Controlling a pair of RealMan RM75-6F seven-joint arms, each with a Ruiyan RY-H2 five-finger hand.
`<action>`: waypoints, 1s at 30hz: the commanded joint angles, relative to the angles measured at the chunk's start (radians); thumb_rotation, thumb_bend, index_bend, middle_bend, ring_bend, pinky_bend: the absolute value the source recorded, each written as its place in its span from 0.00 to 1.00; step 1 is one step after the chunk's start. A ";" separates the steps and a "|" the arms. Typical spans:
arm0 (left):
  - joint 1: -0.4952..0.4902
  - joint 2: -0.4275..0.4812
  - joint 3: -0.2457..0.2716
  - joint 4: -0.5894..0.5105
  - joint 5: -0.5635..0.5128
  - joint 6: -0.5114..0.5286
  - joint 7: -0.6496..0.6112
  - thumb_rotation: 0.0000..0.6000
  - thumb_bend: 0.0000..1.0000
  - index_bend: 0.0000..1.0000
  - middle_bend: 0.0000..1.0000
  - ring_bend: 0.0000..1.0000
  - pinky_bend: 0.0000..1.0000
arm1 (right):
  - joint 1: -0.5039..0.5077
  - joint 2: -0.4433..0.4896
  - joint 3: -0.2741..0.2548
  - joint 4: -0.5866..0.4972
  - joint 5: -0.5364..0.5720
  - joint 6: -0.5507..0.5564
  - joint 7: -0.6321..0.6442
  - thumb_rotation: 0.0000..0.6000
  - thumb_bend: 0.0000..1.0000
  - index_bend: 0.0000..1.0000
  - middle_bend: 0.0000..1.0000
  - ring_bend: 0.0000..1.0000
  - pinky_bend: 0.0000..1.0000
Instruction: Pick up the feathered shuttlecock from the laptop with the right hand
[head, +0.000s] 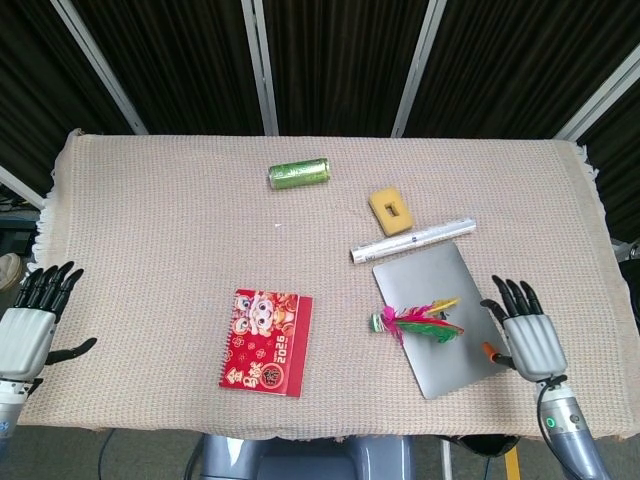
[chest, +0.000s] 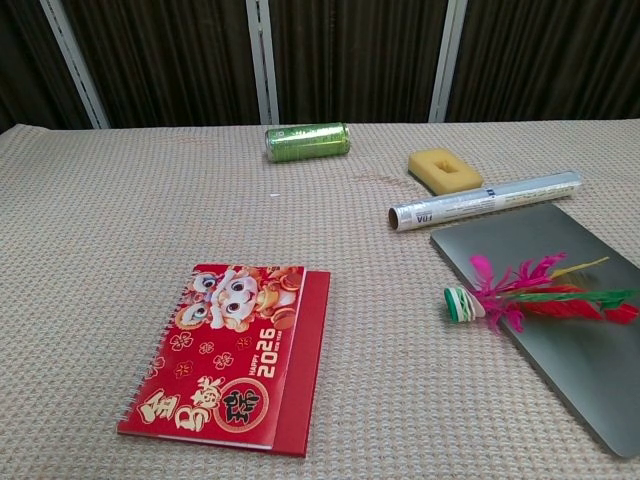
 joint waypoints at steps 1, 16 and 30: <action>-0.006 0.002 -0.004 0.000 -0.005 -0.007 -0.011 0.94 0.08 0.00 0.00 0.00 0.00 | 0.012 -0.047 -0.009 -0.006 0.001 -0.019 -0.065 1.00 0.20 0.27 0.00 0.00 0.00; -0.025 0.011 -0.016 0.024 -0.045 -0.060 -0.062 0.94 0.08 0.00 0.00 0.00 0.00 | 0.049 -0.147 -0.008 0.024 0.053 -0.093 -0.163 1.00 0.20 0.34 0.00 0.00 0.00; -0.019 0.005 -0.023 0.017 -0.064 -0.054 -0.037 0.94 0.08 0.00 0.00 0.00 0.00 | 0.119 -0.190 0.012 0.190 0.035 -0.148 -0.034 1.00 0.26 0.47 0.00 0.00 0.00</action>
